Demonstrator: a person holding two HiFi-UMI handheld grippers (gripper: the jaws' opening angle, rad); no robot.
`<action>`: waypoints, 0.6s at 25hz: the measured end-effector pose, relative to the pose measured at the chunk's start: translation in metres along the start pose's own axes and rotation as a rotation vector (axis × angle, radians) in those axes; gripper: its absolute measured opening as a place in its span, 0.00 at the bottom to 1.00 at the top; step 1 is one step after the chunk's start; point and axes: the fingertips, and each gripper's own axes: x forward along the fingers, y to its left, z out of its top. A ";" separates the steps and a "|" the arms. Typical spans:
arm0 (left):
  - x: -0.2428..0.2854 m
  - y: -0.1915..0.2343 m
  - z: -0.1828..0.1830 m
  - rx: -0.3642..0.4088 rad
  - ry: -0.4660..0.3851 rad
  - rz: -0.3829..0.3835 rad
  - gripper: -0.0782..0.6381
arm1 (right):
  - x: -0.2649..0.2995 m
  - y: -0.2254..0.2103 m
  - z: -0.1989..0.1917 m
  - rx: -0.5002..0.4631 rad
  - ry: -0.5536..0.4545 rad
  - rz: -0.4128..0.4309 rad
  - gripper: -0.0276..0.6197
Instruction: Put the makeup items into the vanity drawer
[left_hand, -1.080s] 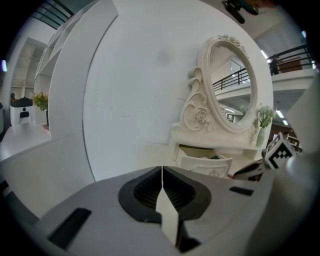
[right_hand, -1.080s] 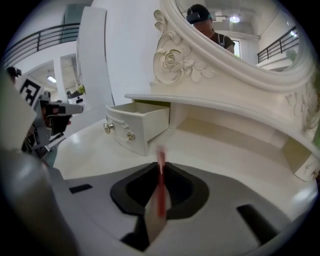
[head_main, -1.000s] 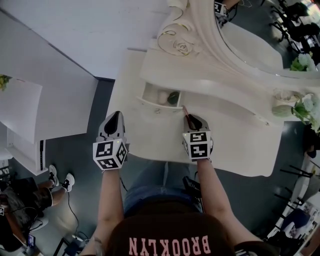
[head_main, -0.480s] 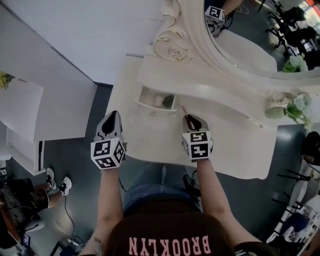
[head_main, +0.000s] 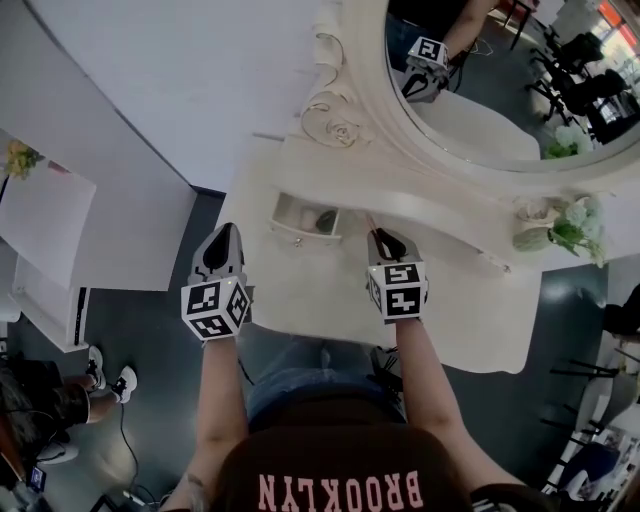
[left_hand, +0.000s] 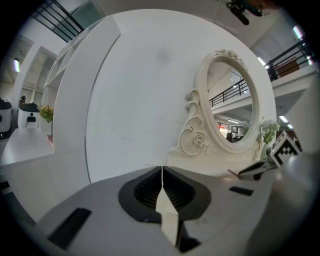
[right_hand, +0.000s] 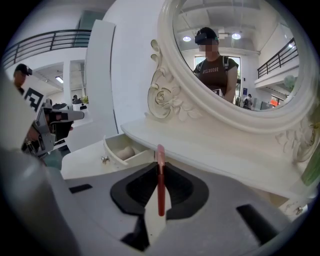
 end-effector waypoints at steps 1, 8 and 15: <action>-0.001 0.000 0.001 -0.001 -0.005 0.003 0.12 | 0.000 -0.001 0.002 -0.004 -0.005 0.002 0.09; -0.012 0.019 0.011 -0.030 -0.043 0.061 0.12 | 0.005 0.008 0.025 -0.039 -0.047 0.031 0.09; -0.029 0.048 0.012 -0.041 -0.064 0.132 0.12 | 0.022 0.034 0.049 -0.080 -0.080 0.091 0.09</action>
